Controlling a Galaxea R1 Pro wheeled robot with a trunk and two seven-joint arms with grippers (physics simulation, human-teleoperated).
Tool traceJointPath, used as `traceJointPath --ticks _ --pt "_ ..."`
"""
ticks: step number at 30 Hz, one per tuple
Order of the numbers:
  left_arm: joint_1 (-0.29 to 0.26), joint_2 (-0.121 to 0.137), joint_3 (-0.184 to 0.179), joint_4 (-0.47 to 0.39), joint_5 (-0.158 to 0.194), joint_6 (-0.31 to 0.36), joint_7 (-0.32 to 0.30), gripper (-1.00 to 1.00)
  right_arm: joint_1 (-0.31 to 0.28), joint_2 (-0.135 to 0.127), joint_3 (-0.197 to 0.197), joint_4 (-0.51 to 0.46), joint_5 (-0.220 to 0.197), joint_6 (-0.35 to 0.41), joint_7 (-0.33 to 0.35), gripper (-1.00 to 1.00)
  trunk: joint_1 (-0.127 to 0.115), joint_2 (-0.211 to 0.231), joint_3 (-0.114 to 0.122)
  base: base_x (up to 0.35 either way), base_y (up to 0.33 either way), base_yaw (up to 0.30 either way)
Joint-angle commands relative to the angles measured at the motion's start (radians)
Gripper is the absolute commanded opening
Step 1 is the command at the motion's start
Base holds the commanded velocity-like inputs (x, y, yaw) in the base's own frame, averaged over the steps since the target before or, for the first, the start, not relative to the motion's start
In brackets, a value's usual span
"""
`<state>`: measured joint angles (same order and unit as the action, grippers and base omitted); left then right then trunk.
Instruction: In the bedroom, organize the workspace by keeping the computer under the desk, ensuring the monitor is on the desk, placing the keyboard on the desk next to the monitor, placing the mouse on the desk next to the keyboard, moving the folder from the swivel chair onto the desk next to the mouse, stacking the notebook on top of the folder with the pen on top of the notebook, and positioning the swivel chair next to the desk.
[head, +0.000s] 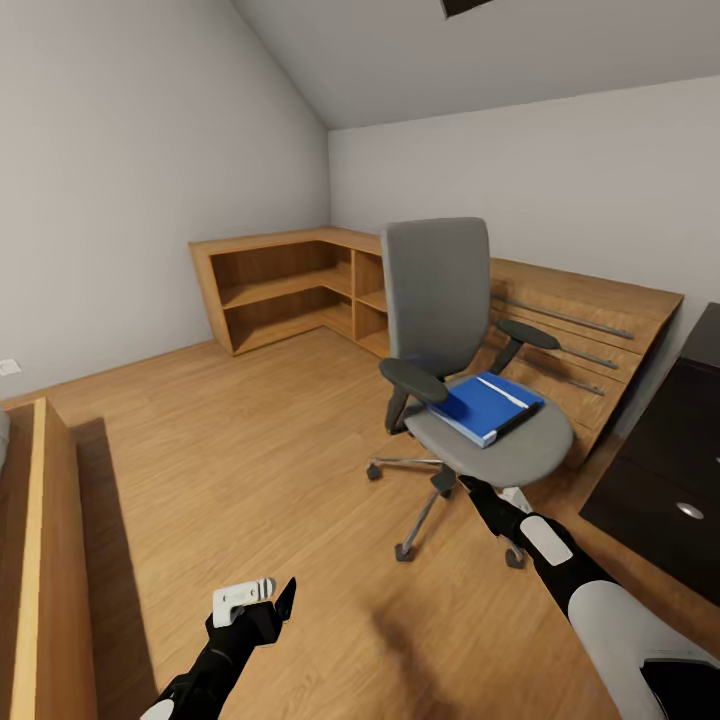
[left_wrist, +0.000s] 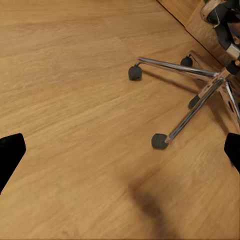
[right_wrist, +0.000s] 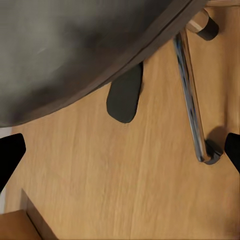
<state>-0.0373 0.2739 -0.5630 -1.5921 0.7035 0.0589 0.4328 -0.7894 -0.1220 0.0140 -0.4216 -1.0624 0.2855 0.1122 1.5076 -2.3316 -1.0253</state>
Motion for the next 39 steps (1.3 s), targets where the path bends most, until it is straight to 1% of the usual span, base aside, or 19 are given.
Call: traceJointPath --ticks 1,6,12,17,26,29,33,34,39 --pt "-0.001 0.001 -0.002 -0.002 0.004 0.002 0.007 1.00 -0.001 -0.001 0.000 0.000 -0.005 0.003 0.002 1.00 0.000 0.000 -0.001 0.302 0.000 0.000" --pt "-0.001 0.001 -0.003 -0.002 0.004 0.002 0.007 1.00 -0.001 0.000 0.000 0.000 -0.005 0.003 0.003 1.00 0.000 0.000 -0.001 0.150 -0.001 0.000" --pt "-0.001 0.002 -0.002 -0.002 0.006 0.002 0.007 1.00 -0.001 -0.003 -0.001 0.000 -0.005 0.000 0.003 1.00 0.000 0.000 -0.001 -0.104 -0.220 0.000" --pt "-0.001 0.002 -0.001 -0.001 0.007 0.002 0.007 1.00 -0.001 -0.007 -0.004 0.023 -0.009 -0.054 0.002 1.00 0.000 0.000 -0.001 -0.098 -0.119 0.000" --pt "-0.001 0.002 0.000 -0.001 0.007 0.002 0.007 1.00 -0.001 -0.043 -0.009 0.043 -0.016 -0.071 0.001 1.00 0.000 0.000 -0.001 -0.008 -0.016 0.000" --pt "-0.001 0.002 0.000 -0.002 0.007 0.002 0.007 1.00 -0.001 -0.052 -0.021 0.047 -0.016 -0.071 0.001 1.00 0.000 0.000 -0.001 0.000 -0.176 0.000" --pt "-0.001 0.002 0.000 -0.002 0.007 0.002 0.007 1.00 -0.001 -0.055 -0.039 0.048 -0.016 -0.071 0.001 1.00 0.000 0.000 -0.001 0.000 -0.258 0.000" --pt "-0.001 0.003 0.000 -0.002 0.007 0.002 0.007 1.00 -0.001 -0.057 -0.053 0.049 -0.016 -0.071 0.001 1.00 0.000 0.000 -0.001 0.000 -0.299 0.000" --pt "-0.001 0.003 0.000 -0.002 0.008 0.002 0.007 1.00 -0.001 -0.059 -0.059 0.049 -0.016 -0.072 0.002 1.00 0.000 0.000 -0.001 0.000 -0.307 0.000"
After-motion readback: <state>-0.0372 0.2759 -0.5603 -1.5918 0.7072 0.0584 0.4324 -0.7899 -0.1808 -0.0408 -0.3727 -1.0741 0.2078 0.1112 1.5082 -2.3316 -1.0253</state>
